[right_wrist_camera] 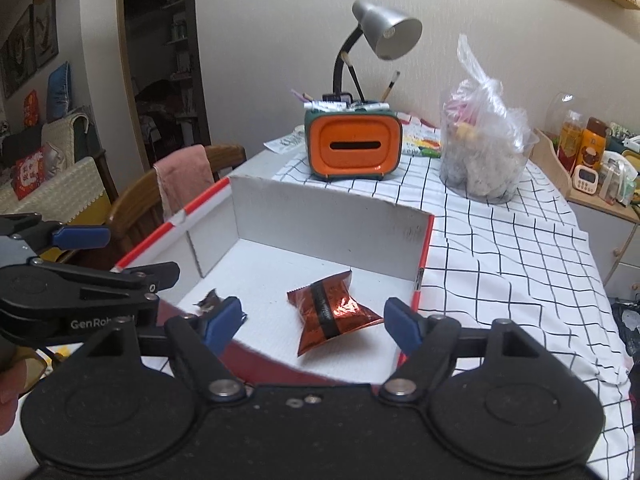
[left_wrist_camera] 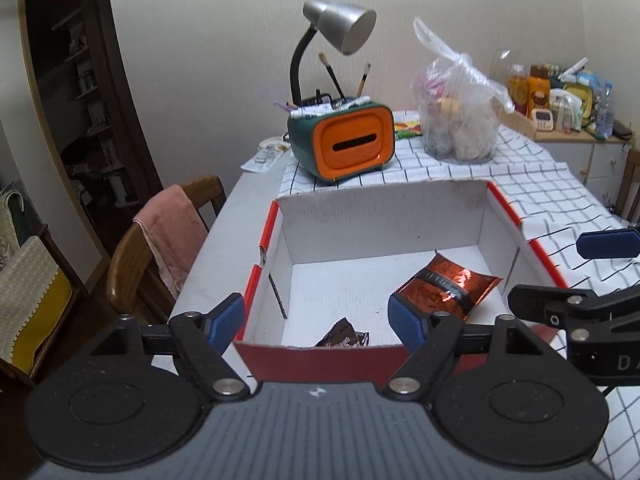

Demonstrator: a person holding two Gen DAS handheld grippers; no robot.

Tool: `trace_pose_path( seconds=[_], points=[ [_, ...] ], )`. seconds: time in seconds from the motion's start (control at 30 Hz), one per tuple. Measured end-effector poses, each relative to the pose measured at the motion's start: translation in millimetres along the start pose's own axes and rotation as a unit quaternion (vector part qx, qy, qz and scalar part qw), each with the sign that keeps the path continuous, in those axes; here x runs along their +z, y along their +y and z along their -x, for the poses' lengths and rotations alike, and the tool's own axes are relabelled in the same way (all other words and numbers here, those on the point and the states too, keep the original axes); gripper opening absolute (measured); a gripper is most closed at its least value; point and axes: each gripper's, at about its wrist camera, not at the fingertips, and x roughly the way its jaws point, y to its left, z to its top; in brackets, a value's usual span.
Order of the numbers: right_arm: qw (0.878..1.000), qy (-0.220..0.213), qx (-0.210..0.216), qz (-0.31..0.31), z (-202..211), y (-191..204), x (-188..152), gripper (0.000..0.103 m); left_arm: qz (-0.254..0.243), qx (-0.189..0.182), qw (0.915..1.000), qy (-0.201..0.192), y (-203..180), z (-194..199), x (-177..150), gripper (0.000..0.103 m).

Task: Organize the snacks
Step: 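Withdraw both tools from the box back toward the snack pile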

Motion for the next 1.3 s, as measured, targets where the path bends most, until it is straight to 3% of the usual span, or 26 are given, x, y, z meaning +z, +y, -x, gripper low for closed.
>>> trace_pose_path(
  seconds=[0.37,0.6,0.67,0.73,1.3],
  points=[
    [1.0,-0.018,0.021,0.0,53.4,15.0,-18.1,0.088,0.018,-0.012,0.9995,-0.025,15.2,55.0,-22.5,0.085],
    [0.999,-0.014,0.042,0.01,77.0,30.9,-44.2,0.089,0.023,-0.026,0.9986,-0.039,22.4,83.0,-44.0,0.094],
    [0.999,-0.013,0.049,0.01,82.6,34.6,-51.6,0.099,0.027,-0.03,0.9984,-0.039,24.7,89.1,-51.2,0.096],
    [0.998,-0.014,0.056,0.009,87.6,37.2,-59.0,0.103,0.028,-0.035,0.9984,-0.036,27.4,93.3,-59.4,0.099],
    [0.989,0.056,0.124,0.055,93.9,58.7,-143.8,0.103,0.044,-0.046,0.9945,0.084,63.3,81.8,-148.6,0.1]
  ],
)
